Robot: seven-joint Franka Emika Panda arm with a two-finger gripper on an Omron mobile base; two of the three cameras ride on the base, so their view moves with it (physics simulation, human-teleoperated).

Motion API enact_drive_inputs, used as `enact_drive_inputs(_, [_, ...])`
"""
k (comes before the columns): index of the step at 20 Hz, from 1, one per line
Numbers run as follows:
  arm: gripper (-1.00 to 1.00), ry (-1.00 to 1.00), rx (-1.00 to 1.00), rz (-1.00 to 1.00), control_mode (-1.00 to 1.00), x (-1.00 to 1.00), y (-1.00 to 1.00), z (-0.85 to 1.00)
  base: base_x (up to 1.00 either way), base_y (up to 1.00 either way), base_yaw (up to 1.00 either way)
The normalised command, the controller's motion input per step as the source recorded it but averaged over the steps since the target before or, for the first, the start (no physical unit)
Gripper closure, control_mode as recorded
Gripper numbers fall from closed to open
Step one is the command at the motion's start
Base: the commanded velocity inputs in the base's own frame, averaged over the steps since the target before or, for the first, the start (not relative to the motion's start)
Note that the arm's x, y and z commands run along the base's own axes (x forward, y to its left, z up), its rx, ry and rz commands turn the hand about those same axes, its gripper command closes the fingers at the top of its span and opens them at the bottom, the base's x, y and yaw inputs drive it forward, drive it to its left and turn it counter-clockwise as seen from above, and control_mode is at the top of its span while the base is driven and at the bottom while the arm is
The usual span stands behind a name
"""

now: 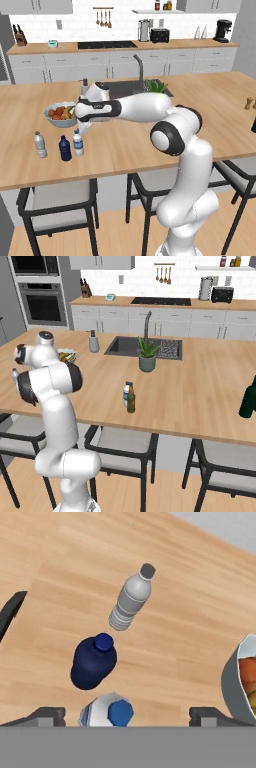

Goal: Move the plastic bottles in the middle to the plastics group, and the glass bottles in the middle to the glass group.

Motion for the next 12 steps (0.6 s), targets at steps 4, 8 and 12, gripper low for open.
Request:
enact_drive_inputs(4, [-1.0, 0.11, 0.0, -0.04, -1.0, 0.0, -0.05, 0.62, 0.0, 0.0, 0.0])
enact_drive_inputs(8, [-1.0, 0.15, -0.01, -0.14, -1.0, 0.0, -0.41, 0.25, 0.0, 0.0, 0.0])
enact_drive_inputs(12, [-1.0, 0.17, 0.0, -0.29, -1.0, 0.0, -0.72, 0.0, 0.0, 0.0, 0.0])
